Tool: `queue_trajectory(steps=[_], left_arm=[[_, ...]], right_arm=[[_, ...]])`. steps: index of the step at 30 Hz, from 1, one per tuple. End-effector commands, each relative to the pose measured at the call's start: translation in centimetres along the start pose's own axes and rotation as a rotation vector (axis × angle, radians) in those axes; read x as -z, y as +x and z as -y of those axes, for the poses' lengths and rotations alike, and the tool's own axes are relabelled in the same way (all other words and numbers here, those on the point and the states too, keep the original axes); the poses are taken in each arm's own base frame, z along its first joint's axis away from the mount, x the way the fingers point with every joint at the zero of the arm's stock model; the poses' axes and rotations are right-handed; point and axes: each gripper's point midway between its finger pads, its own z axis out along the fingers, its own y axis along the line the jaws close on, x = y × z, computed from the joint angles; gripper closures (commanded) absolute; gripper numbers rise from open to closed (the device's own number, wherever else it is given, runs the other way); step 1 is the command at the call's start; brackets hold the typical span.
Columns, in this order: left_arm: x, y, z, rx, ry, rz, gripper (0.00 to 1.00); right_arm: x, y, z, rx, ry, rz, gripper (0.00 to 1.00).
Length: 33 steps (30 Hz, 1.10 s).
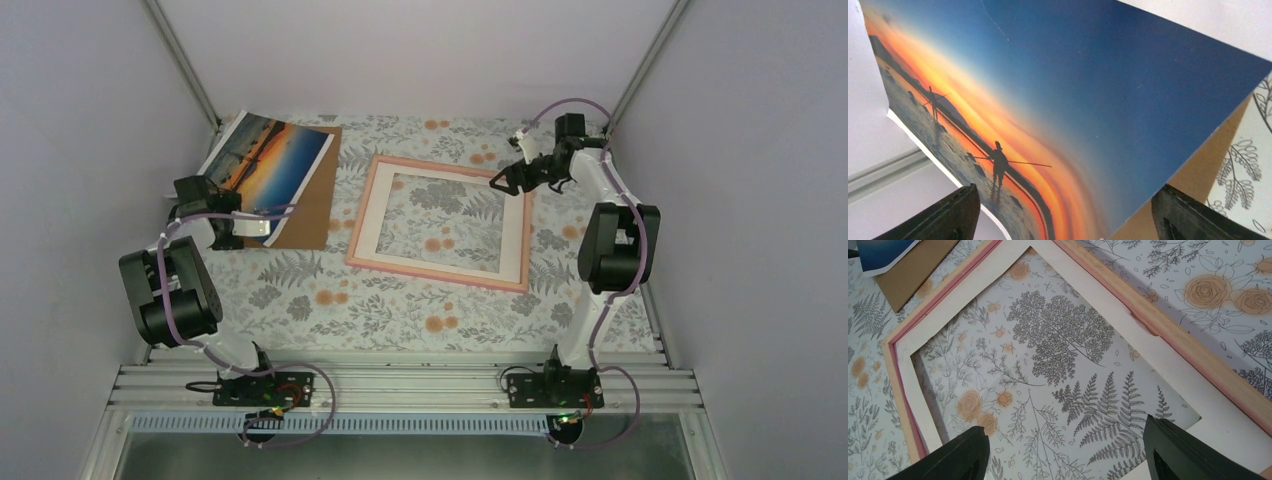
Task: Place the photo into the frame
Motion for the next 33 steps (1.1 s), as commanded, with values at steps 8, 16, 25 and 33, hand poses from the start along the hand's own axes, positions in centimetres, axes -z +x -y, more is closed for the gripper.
queue_trajectory(steps=[8,16,25,33], left_arm=[[-1.5,-2.2,0.2,-0.201,-0.109,0.068,0.52],[1.5,-5.7,-3.1,-0.096,-0.142,0.161,0.98],[13.4,-15.5,-20.4,0.349,-0.218,0.427,0.98],[22.9,-32.1,-22.1,0.388,-0.111,0.772,0.98]], right_arm=[[1.5,-1.2,-1.2,0.029,0.019,0.041,0.25],[2.6,-3.5,-1.4,0.077,0.034,0.130,0.22],[4.4,-7.7,-1.1,0.109,0.055,0.297,0.10],[8.9,-6.9,6.2,-0.099,0.307,0.358,0.04]])
